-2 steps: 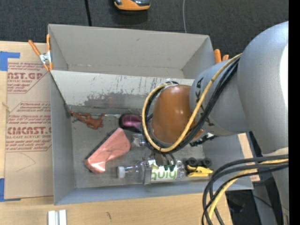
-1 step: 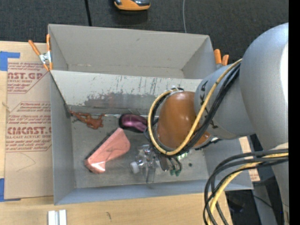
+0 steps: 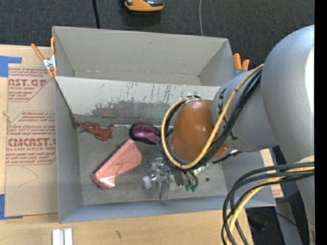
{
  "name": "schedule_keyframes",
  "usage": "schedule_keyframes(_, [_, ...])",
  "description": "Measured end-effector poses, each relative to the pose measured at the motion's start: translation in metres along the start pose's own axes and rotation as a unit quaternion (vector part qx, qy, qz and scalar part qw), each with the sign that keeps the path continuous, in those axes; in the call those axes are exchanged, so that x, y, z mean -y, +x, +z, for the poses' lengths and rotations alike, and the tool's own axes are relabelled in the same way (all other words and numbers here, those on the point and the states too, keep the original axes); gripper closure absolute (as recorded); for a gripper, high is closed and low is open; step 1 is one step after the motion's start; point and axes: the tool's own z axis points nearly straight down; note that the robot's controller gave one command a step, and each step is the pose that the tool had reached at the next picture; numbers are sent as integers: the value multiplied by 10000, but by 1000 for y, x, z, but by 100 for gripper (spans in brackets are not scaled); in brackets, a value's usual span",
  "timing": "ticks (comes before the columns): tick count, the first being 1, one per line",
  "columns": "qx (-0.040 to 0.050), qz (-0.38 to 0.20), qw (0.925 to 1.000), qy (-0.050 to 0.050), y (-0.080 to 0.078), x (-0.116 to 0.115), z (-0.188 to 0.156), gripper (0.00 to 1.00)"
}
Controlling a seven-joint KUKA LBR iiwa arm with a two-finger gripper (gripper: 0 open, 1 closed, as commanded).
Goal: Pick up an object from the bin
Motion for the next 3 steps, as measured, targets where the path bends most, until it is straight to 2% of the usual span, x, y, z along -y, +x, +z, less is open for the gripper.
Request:
schedule_keyframes(1, [-52,42,10000,7,-6,-5,-54,100])
schedule_keyframes(2, [59,-55,10000,6,-25,-11,-67,100])
schedule_keyframes(3, [-59,-118,9999,15,-22,-11,-94,100])
